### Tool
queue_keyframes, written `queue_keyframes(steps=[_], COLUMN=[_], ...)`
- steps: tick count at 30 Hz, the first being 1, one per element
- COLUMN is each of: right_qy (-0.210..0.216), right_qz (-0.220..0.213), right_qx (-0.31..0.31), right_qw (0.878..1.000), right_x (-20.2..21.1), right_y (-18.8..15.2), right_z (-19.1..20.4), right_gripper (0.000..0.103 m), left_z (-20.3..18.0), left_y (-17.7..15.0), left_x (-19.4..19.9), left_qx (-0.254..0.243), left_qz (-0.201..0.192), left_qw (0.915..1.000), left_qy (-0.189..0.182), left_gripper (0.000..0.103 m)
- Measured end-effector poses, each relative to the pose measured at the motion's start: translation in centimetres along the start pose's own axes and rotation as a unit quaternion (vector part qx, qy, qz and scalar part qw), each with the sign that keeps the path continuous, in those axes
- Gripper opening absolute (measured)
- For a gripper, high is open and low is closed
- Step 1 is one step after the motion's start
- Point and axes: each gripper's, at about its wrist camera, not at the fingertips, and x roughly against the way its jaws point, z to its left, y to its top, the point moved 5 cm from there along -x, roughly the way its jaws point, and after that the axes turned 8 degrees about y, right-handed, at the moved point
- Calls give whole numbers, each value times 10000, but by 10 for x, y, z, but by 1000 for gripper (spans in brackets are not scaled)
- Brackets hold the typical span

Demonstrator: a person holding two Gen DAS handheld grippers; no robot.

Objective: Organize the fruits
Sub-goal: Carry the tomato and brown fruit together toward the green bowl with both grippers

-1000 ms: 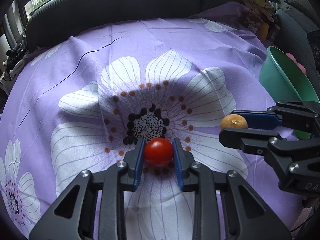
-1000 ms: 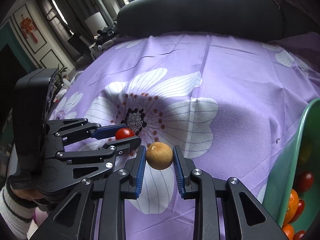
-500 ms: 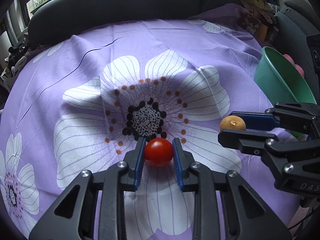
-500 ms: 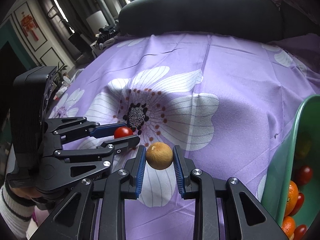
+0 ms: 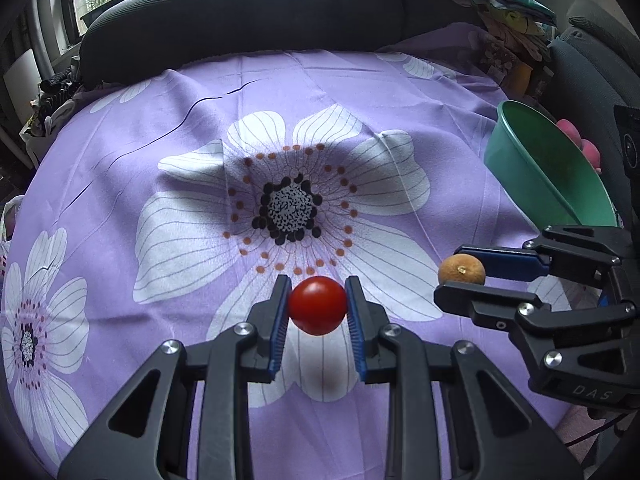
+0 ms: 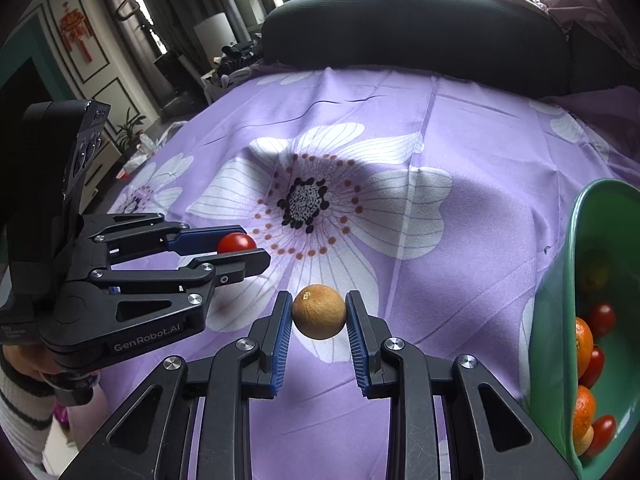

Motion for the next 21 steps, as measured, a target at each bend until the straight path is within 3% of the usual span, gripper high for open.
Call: queue_keyframes(steps=[21], right_qy=[14], right_qz=[-71], right_qx=[63], right_qw=[10000], right_x=[30], right_y=[-42], right_z=[26], right_gripper=[29], left_z=[-19], left_y=[-38], left_x=[50], left_qx=[153], left_qz=[-234], left_qw=[9996], left_qy=[103], left_gripper=[27])
